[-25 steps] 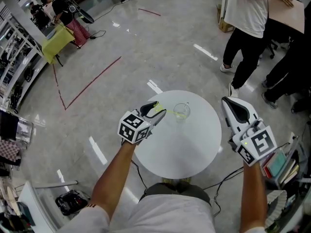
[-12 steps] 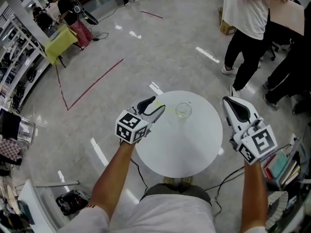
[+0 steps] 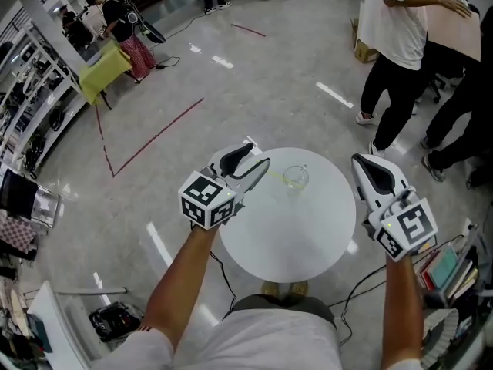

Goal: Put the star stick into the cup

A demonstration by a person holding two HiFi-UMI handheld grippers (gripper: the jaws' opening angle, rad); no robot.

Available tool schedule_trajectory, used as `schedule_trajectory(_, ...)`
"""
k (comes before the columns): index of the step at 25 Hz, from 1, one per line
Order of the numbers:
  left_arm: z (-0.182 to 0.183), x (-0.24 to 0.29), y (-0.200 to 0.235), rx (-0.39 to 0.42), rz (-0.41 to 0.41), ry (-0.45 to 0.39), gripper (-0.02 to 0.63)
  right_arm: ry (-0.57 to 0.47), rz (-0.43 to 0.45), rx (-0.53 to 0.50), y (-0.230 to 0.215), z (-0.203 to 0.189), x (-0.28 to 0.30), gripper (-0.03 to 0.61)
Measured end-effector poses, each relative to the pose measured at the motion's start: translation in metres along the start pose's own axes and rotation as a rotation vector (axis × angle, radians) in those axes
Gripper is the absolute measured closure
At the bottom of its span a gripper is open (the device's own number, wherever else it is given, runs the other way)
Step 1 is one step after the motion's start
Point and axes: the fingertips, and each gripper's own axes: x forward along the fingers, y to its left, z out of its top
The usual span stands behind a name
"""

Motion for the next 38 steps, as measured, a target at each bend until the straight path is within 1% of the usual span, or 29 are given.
schedule_trajectory(7, 0.052, -0.016, -0.018, 0.013, -0.024, -0.137, 0.41, -0.03, 0.003, -0.004, 0.008, 0.012, 0.0, 0.568)
schedule_trajectory(12, 0.079, -0.024, -0.029, 0.016, -0.032, -0.219, 0.44, -0.046, 0.006, -0.009, 0.012, 0.022, 0.0, 0.568)
schedule_trajectory(19, 0.103, -0.034, -0.042, 0.026, -0.022, -0.308, 0.516, -0.073, 0.017, -0.019, 0.02, 0.036, -0.001, 0.568)
schedule_trajectory(24, 0.111, -0.038, -0.05, 0.031, -0.014, -0.336, 0.565, -0.09, 0.029, -0.024, 0.024, 0.04, -0.003, 0.568)
schedule_trajectory(27, 0.114, -0.041, -0.054, 0.034, -0.015, -0.348, 0.58, -0.098, 0.034, -0.025, 0.027, 0.042, -0.004, 0.568)
schedule_trajectory(38, 0.117, -0.047, -0.066, 0.031, -0.035, -0.369, 0.598, -0.115, 0.062, -0.028, 0.044, 0.05, 0.001, 0.568)
